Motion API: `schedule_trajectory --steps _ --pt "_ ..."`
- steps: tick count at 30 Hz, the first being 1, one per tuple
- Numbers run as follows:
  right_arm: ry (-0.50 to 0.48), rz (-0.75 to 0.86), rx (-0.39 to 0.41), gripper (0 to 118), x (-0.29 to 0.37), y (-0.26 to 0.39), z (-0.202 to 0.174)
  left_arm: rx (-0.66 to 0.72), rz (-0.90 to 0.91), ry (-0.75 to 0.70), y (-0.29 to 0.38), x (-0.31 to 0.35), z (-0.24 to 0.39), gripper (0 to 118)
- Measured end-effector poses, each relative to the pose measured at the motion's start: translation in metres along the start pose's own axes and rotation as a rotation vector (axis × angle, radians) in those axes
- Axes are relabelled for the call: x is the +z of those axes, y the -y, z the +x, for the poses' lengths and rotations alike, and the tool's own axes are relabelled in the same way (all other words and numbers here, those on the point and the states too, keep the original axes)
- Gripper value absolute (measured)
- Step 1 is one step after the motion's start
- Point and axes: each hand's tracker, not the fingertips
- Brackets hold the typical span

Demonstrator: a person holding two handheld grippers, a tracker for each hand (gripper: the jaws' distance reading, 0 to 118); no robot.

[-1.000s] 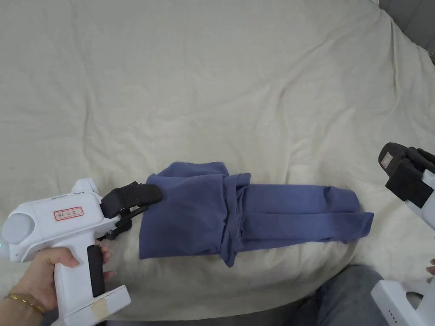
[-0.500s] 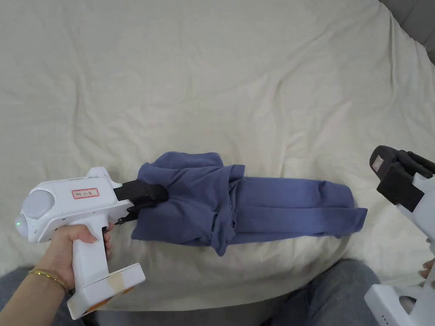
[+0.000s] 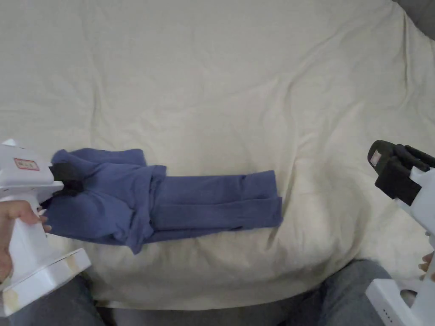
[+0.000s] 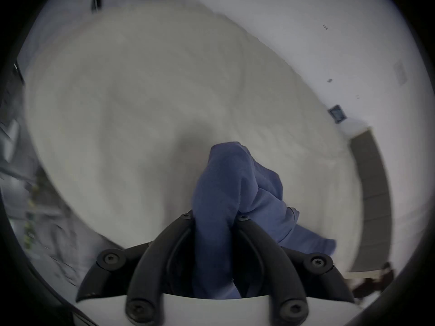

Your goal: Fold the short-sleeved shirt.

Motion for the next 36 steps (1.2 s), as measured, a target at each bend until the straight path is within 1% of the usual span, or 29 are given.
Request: schedule_trajectory --steps 3,4,7,10,13,16,18,20,22,23,24,26,27,28,29,31,32,34,36 --pt "-0.001 0.002 0.014 2 -0.005 0.001 -0.007 -0.125 0.113 -0.156 -0.004 0.028 0.005 22" --pt "0.000 0.005 0.017 2 -0.006 0.001 -0.008 -0.133 0.126 -0.151 -0.002 0.035 0.010 22" --pt "-0.023 0.008 0.000 2 -0.006 0.001 -0.010 -0.163 0.145 -0.042 0.005 0.052 0.037 22" --pt "-0.019 0.014 0.005 2 -0.001 0.001 -0.009 -0.260 0.129 0.071 0.022 0.056 0.080 22" --pt "-0.008 0.018 -0.001 2 0.004 0.001 -0.002 -0.348 0.091 0.146 0.040 0.045 0.120 22" --pt "0.020 0.025 -0.013 2 0.010 0.001 0.006 -0.443 0.006 0.213 0.066 0.021 0.160 23" --pt "0.034 0.028 -0.026 2 0.015 0.000 0.011 -0.511 -0.054 0.223 0.088 -0.002 0.187 33" --pt "0.051 0.031 -0.039 2 0.017 0.001 0.015 -0.559 -0.108 0.219 0.106 -0.026 0.205 41" --pt "0.062 0.031 -0.046 2 0.020 0.003 0.019 -0.547 -0.173 0.284 0.120 -0.044 0.216 72" --pt "0.068 0.030 -0.051 2 0.021 0.003 0.021 -0.524 -0.213 0.330 0.124 -0.049 0.219 83" --pt "0.072 0.028 -0.053 2 0.021 0.004 0.022 -0.490 -0.242 0.372 0.125 -0.050 0.220 84" --pt "0.080 0.026 -0.053 2 0.022 0.006 0.025 -0.476 -0.211 0.380 0.124 -0.045 0.219 84" --pt "0.082 0.024 -0.053 2 0.022 0.006 0.026 -0.487 -0.179 0.404 0.121 -0.038 0.217 82" --pt "0.082 0.022 -0.054 2 0.022 0.006 0.027 -0.498 -0.134 0.438 0.117 -0.029 0.214 73" --pt "0.081 0.021 -0.056 2 0.021 0.006 0.026 -0.498 -0.067 0.466 0.112 -0.020 0.209 50" --pt "0.078 0.022 -0.059 2 0.021 0.007 0.025 -0.470 0.056 0.455 0.104 -0.005 0.199 10" --pt "0.074 0.022 -0.060 2 0.020 0.007 0.025 -0.461 0.110 0.430 0.102 0.003 0.198 2" --pt "0.063 0.023 -0.064 2 0.018 0.007 0.020 -0.494 0.156 0.415 0.105 0.007 0.192 1" --pt "0.054 0.024 -0.062 2 0.018 0.009 0.017 -0.489 0.132 0.427 0.121 0.003 0.187 1"
